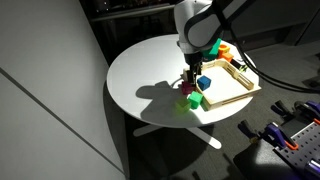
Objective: Put the pink block on the table
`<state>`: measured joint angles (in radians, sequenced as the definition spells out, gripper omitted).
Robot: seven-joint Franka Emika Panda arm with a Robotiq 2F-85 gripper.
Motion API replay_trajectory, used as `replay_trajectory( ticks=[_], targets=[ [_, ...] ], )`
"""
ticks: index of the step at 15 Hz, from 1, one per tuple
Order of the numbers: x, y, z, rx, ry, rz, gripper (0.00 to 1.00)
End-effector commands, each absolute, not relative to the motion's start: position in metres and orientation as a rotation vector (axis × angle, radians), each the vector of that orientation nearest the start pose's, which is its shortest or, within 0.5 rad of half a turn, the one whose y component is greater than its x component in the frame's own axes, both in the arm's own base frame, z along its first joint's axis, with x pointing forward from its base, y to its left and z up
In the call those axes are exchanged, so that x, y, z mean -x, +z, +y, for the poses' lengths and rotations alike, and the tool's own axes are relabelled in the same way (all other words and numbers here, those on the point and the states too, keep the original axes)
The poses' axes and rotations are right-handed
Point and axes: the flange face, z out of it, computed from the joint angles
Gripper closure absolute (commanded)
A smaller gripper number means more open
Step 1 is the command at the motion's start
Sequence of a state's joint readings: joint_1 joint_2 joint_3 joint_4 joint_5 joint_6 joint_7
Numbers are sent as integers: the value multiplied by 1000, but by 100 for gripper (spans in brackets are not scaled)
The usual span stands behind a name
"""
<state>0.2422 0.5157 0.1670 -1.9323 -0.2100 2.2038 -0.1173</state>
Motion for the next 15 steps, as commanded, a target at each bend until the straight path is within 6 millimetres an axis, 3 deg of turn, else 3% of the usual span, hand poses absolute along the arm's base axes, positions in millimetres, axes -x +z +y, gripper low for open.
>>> replay_trajectory(
  ticks=[1,9,15],
  targets=[
    [-525,227,208,3088,364,-858,0],
    [-486,270,177,3164,312,-599,0],
    [-470,310,176,3237,127,-514,0]
  ],
)
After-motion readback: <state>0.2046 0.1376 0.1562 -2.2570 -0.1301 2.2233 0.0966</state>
